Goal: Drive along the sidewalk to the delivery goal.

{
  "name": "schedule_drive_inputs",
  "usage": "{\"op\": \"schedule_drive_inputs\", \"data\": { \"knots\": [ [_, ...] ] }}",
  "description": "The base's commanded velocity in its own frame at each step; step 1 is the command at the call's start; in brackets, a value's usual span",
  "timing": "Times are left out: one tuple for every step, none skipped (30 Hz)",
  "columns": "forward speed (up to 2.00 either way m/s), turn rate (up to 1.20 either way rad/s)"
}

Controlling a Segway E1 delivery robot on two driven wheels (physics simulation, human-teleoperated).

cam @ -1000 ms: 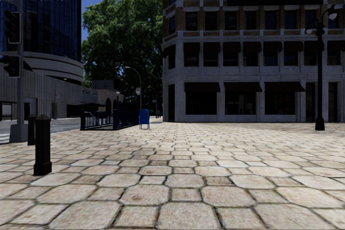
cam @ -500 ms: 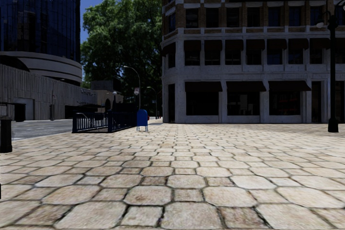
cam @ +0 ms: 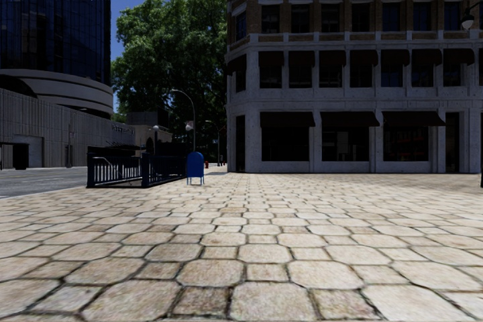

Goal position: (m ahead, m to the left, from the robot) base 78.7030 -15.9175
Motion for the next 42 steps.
{"op": "schedule_drive_inputs", "data": {
  "knots": [
    [2.0,0.0],
    [2.0,0.0],
    [2.0,0.0],
    [2.0,0.0],
    [2.0,0.0],
    [2.0,0.0],
    [2.0,0.0],
    [2.0,0.0],
    [2.0,0.0],
    [2.0,0.0],
    [2.0,0.0],
    [2.0,0.0],
    [2.0,0.0],
    [2.0,0.0],
    [2.0,0.0],
    [2.0,0.0],
    [2.0,0.0],
    [2.0,0.0],
    [2.0,0.0],
    [2.0,0.0],
    [2.0,0.0],
    [2.0,0.0],
    [2.0,0.0],
    [2.0,0.0],
    [2.0,0.0],
    [2.0,0.0],
    [2.0,0.0],
    [2.0,0.0],
    [2.0,0.0],
    [2.0,0.0],
    [2.0,0.0],
    [2.0,0.0],
    [2.0,0.0],
    [2.0,0.0],
    [2.0,0.0],
    [2.0,0.0],
    [2.0,0.0],
    [2.0,0.0],
    [2.0,0.0],
    [2.0,0.0],
    [2.0,0.0],
    [2.0,0.0]
  ]
}}
